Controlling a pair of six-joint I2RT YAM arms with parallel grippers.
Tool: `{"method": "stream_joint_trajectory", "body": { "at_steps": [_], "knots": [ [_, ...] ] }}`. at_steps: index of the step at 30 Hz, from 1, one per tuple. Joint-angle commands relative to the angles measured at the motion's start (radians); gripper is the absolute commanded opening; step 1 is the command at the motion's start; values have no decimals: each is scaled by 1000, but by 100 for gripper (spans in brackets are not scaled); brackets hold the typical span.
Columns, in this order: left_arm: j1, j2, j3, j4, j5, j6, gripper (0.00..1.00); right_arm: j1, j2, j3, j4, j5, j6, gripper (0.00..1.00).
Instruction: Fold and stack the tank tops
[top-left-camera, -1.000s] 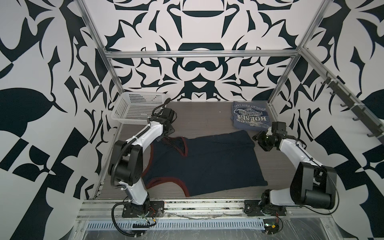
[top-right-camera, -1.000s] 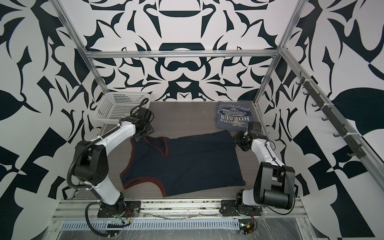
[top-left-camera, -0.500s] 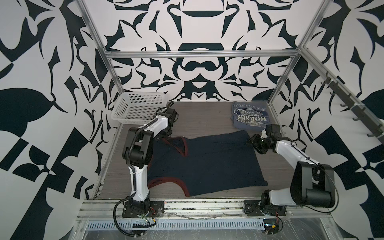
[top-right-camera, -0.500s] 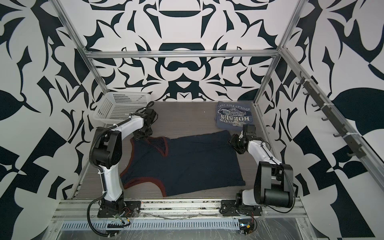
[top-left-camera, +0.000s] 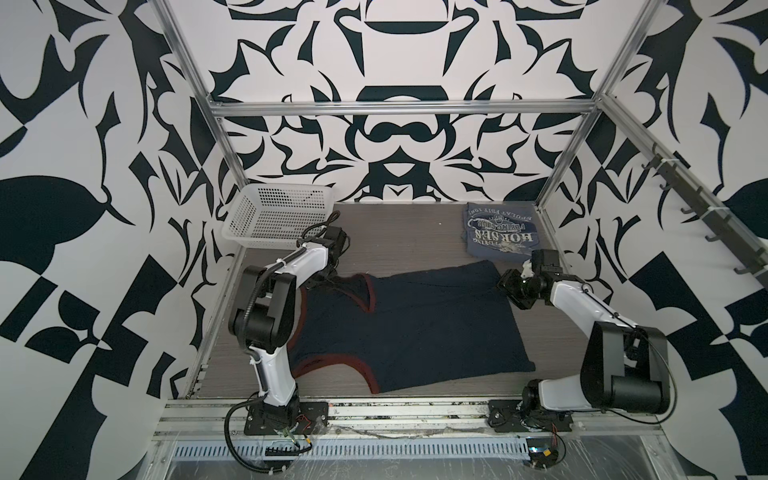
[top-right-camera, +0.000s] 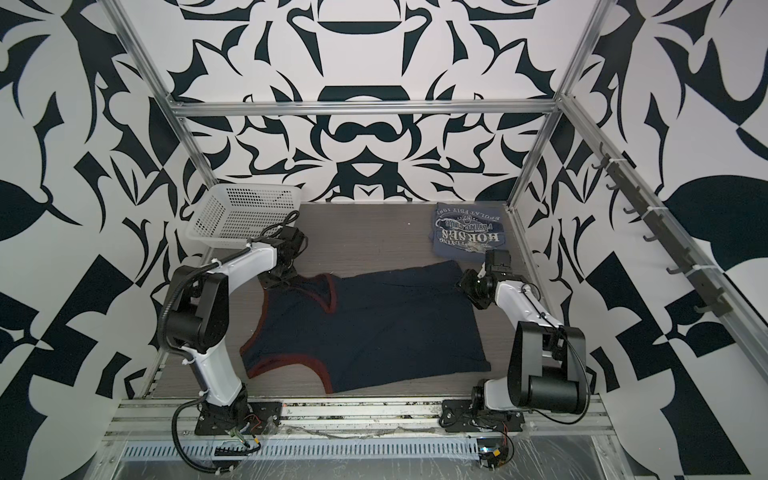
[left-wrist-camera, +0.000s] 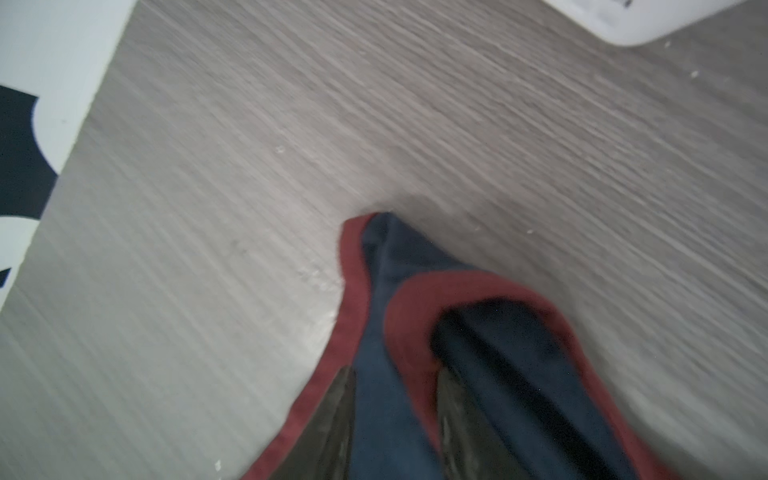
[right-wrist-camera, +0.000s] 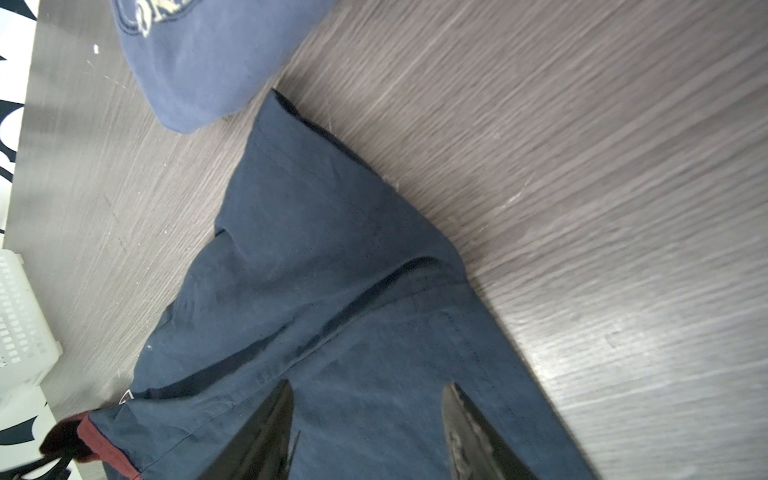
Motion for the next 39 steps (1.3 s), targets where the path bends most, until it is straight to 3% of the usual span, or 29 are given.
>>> {"method": "stream_joint_trajectory", "body": {
  "at_steps": [1, 10, 15, 18, 27, 32, 39],
  "knots": [
    [9, -85, -75, 54, -10, -20, 35, 1, -4, -6, 6, 17, -20, 62],
    [55, -154, -208, 171, 82, -12, 31, 0, -17, -2, -5, 21, -23, 62],
    [17, -185, -155, 200, 76, 36, 43, 1, -10, -7, -1, 25, -25, 62],
    [15, -131, -101, 181, 78, 47, 50, 0, -7, -9, 2, 27, -25, 62],
    [14, 60, 45, 122, 66, 62, 57, 1, -8, -6, 0, 21, -28, 62],
    [20, 110, 88, 80, 24, 51, 56, 1, -17, -7, -2, 17, -33, 63],
    [36, 86, 52, 62, -7, 22, 45, 1, -23, -7, -5, 25, -33, 64]
  ]
}}
